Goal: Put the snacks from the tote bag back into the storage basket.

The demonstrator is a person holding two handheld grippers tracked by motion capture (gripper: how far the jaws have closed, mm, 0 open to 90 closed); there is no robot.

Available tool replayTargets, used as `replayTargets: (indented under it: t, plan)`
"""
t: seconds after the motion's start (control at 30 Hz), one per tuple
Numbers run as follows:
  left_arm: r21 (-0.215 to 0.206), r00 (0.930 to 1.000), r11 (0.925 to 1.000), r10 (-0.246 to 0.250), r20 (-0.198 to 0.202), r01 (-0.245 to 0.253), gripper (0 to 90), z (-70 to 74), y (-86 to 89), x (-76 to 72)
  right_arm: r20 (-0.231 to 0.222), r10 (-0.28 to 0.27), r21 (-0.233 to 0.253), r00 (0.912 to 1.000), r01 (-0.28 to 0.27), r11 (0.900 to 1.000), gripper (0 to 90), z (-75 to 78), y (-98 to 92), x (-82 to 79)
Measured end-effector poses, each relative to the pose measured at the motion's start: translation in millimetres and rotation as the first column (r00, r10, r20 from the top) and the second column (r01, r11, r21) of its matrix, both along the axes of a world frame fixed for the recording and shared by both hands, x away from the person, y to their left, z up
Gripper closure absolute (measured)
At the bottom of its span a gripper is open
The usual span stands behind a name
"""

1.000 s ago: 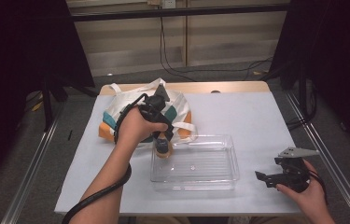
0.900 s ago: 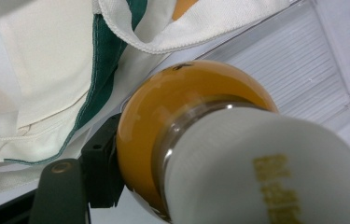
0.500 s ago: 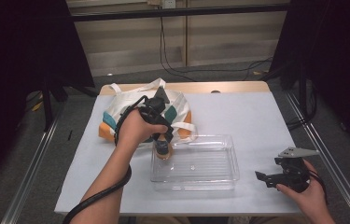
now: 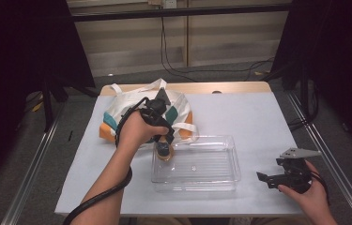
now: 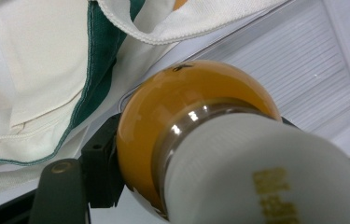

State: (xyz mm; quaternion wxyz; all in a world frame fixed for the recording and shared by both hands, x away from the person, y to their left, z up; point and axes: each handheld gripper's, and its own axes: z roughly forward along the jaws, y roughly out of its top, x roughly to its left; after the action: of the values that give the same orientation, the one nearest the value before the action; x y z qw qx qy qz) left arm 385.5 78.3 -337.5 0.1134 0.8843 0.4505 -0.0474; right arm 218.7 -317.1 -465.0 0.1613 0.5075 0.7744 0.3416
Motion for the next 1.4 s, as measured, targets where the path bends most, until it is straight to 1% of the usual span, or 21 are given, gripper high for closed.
replayTargets:
  t: [0.1, 0.17, 0.27, 0.33, 0.4, 0.53, 0.63, 0.67, 0.83, 0.97, 1.1, 1.2, 1.4]
  plan:
    - [-0.001, 1.0, 1.0, 0.0, 0.004, 0.0, 30.3, -0.8, 0.3, 0.0, -0.003, 0.001, -0.002, 1.0, -0.001, 1.0, 4.1, -0.1, 0.0, 0.0]
    - [-0.003, 1.0, 1.0, 0.003, -0.003, -0.003, 30.3, -1.4, 0.6, 0.0, -0.005, 0.001, -0.001, 1.0, -0.001, 1.0, 4.1, 0.0, 0.5, -0.1]
    - [0.003, 1.0, 1.0, -0.006, -0.006, 0.006, 30.3, -1.6, 1.1, 0.0, -0.005, 0.001, 0.0, 1.0, -0.001, 1.0, 4.1, -0.1, 0.4, 0.0]
    - [0.002, 1.0, 1.0, -0.002, -0.001, 0.002, 30.3, -2.2, 1.0, 0.0, -0.004, 0.001, 0.0, 1.0, -0.001, 1.0, 4.1, -0.2, 0.5, -0.1]
    - [0.0, 1.0, 1.0, 0.001, -0.008, -0.001, 30.3, -2.8, 0.6, -0.4, -0.007, 0.0, 0.001, 1.0, 0.0, 1.0, 4.1, 0.0, 0.6, -0.3]
    - [0.004, 1.0, 1.0, 0.003, -0.004, -0.003, 30.3, -3.4, 0.6, 0.4, -0.005, 0.005, -0.004, 1.0, -0.005, 1.0, 4.1, -0.4, 0.5, 0.0]
    - [-0.001, 1.0, 1.0, 0.004, -0.007, -0.004, 30.3, -4.5, 0.1, 0.4, -0.004, 0.004, -0.004, 1.0, -0.004, 1.0, 4.1, -0.4, 0.6, 0.1]
    - [0.003, 0.9999, 1.0, 0.004, -0.011, -0.004, 30.3, -4.6, 0.1, 0.4, -0.005, 0.004, -0.003, 1.0, -0.004, 1.0, 4.1, -0.4, 0.7, 0.1]
    - [0.008, 1.0, 1.0, -0.002, -0.005, 0.002, 30.3, -6.1, -0.1, 0.5, -0.005, 0.001, -0.001, 1.0, -0.001, 1.0, 4.1, -0.4, 1.1, 0.0]
    - [0.001, 0.9999, 1.0, 0.004, -0.014, -0.004, 30.3, -7.2, 0.1, 0.8, -0.007, 0.001, -0.001, 1.0, -0.001, 1.0, 4.1, -0.5, 1.3, -0.2]
    - [0.012, 0.9999, 0.9999, 0.005, -0.012, -0.005, 30.3, -8.1, 0.2, 0.9, -0.005, 0.002, -0.001, 1.0, -0.002, 1.0, 4.1, -0.5, 1.0, 0.0]
    - [0.006, 0.9999, 1.0, 0.004, -0.015, -0.004, 30.3, -8.5, 0.3, 1.4, -0.006, 0.002, -0.003, 1.0, -0.002, 1.0, 4.1, -0.6, 1.1, 0.0]
    - [0.013, 0.9999, 0.9999, 0.001, -0.016, -0.001, 30.2, -9.8, -1.1, 0.8, -0.005, 0.006, -0.001, 1.0, -0.006, 1.0, 4.1, -0.9, 1.6, 0.2]
